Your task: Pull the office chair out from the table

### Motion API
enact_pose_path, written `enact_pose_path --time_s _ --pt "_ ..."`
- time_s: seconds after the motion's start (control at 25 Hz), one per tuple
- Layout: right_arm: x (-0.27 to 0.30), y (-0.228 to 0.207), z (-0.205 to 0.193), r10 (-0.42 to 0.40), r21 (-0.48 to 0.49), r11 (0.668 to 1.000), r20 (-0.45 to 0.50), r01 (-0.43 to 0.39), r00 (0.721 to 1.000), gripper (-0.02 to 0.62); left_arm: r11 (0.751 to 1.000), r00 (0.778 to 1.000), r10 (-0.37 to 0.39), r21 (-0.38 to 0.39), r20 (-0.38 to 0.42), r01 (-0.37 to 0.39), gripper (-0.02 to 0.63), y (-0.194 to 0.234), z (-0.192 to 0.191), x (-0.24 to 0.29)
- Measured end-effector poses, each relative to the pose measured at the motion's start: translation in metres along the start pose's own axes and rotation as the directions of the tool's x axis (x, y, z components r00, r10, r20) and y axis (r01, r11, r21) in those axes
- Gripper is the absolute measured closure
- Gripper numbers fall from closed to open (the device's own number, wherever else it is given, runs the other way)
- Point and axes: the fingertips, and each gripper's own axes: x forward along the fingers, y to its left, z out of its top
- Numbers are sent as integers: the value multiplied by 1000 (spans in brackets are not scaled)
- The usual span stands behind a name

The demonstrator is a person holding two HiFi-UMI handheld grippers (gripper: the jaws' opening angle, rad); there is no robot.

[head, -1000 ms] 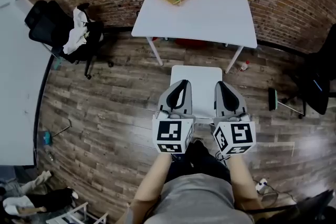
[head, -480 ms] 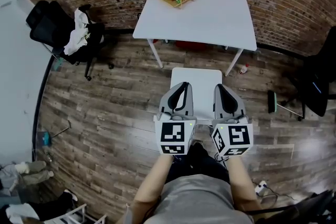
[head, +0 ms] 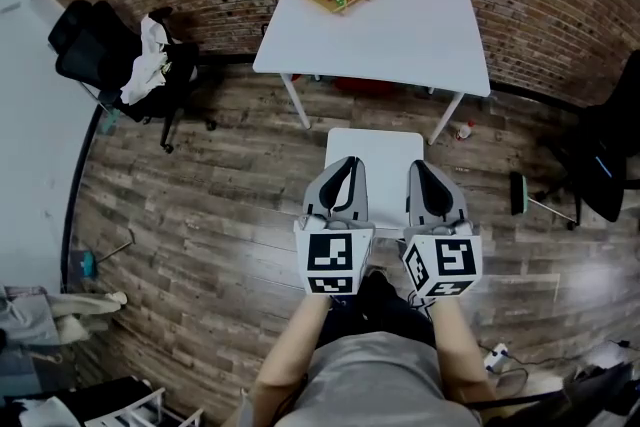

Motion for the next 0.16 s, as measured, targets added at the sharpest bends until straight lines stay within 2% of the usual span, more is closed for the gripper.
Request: enact_pose_path --time_s 0.16 --pt "2 0 0 -4 2 1000 -6 4 1000 581 1000 1000 7 8 -6 -7 583 3 0 2"
